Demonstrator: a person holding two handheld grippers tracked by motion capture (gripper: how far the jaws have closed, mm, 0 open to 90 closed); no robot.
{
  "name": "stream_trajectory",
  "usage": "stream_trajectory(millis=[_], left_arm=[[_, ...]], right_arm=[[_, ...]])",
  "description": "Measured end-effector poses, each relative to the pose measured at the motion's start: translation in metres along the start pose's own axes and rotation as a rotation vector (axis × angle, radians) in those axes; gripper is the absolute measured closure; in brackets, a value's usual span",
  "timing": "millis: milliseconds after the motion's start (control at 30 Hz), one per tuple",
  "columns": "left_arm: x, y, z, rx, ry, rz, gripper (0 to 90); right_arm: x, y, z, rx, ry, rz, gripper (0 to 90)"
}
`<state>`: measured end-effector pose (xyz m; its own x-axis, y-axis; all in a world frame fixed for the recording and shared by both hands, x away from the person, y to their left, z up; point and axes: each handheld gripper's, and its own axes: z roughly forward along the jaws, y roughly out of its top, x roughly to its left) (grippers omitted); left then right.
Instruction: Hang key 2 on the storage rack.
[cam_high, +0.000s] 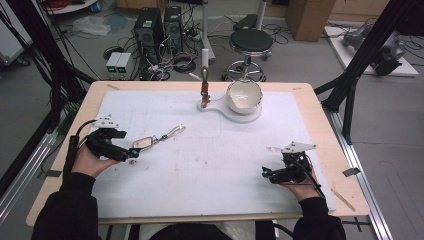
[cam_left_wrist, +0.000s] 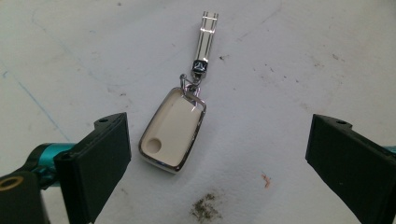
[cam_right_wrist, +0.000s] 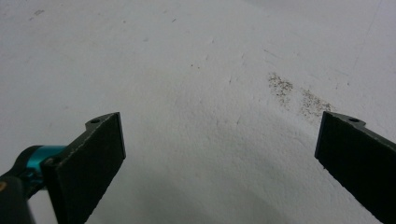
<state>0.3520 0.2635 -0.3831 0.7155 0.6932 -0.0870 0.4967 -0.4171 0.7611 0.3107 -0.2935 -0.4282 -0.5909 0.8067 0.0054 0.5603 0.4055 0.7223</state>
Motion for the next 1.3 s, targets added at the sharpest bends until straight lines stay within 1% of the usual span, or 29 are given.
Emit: stream_trajectory(millis=[133,167,233,333,433,467,533,667,900,967,1133,1300], left_arm=[[-0.003,0.007,0.005,0.022,-0.01,0.02,7.2],[-0.004,0.009,0.007,0.022,-0.014,0.023,7.2],[-0.004,0.013,0.01,0.04,-0.02,0.037,7.2],[-0.004,0.021,0.014,0.057,-0.021,0.05,7.2],[-0.004,0.028,0.018,0.066,-0.029,0.051,7.2],[-0.002,0.031,0.021,0.08,-0.034,0.058,7.2],[-0.002,0.034,0.024,0.093,-0.034,0.063,7.2],[0.001,0.038,0.032,0.124,-0.03,0.068,7.2],[0.006,0.042,0.047,0.161,-0.035,0.07,7.3],[0.006,0.044,0.051,0.17,-0.042,0.071,7.2],[0.006,0.059,0.064,0.198,-0.052,0.091,7.5],[0.006,0.073,0.073,0.218,-0.057,0.11,8.6]], right_arm=[[0.0,0.0,0.0,-0.005,0.003,-0.009,0.8],[0.001,0.0,0.0,-0.005,0.005,-0.004,0.8],[0.001,0.0,0.0,0.001,-0.001,-0.004,0.8],[0.003,0.0,0.0,0.001,0.002,-0.006,0.8],[0.002,0.0,-0.001,-0.001,0.003,-0.01,0.8],[0.002,0.0,-0.001,0.0,0.002,-0.005,0.8],[0.001,-0.001,-0.002,-0.005,-0.002,-0.003,0.8],[0.001,-0.001,-0.003,-0.007,-0.003,0.001,0.8],[0.001,-0.001,-0.002,-0.007,0.003,-0.003,0.9],[0.001,-0.001,-0.001,-0.006,0.002,-0.001,0.8],[0.001,0.0,-0.001,-0.006,0.005,-0.004,0.9],[0.002,0.001,-0.001,-0.008,0.007,-0.004,0.8]])
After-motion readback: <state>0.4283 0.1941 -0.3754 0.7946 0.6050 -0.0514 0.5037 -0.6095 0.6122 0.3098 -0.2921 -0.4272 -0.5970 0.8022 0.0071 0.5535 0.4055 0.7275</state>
